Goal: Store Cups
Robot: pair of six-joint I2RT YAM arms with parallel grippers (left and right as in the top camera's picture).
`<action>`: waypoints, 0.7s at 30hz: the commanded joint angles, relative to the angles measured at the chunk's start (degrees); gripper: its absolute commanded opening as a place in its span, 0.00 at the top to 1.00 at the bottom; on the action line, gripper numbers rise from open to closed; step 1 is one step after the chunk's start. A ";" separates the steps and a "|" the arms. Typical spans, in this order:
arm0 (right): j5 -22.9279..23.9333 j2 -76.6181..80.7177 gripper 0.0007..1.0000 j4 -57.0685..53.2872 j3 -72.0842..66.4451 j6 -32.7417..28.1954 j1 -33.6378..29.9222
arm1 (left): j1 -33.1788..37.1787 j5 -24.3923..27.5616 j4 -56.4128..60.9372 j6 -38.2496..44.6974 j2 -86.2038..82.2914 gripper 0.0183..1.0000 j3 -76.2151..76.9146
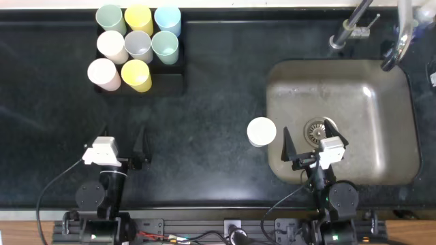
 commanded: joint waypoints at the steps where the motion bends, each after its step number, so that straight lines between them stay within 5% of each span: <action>1: 0.04 -0.52 0.00 0.31 -0.76 0.24 -0.02 | -0.22 1.01 -0.17 -0.63 -0.57 0.00 -0.04; 13: -0.15 -0.42 0.00 0.26 -0.76 4.22 -0.11 | -0.22 1.01 -0.17 -0.63 -0.57 0.00 -0.04; 16: -0.13 1.01 0.00 -0.52 0.07 10.47 -0.09 | -0.22 1.01 -0.15 -0.63 -0.57 0.00 -0.04; 21: 1.88 12.66 0.00 -19.41 15.08 13.07 -0.09 | -0.22 1.01 -0.15 -0.63 -0.57 0.00 -0.04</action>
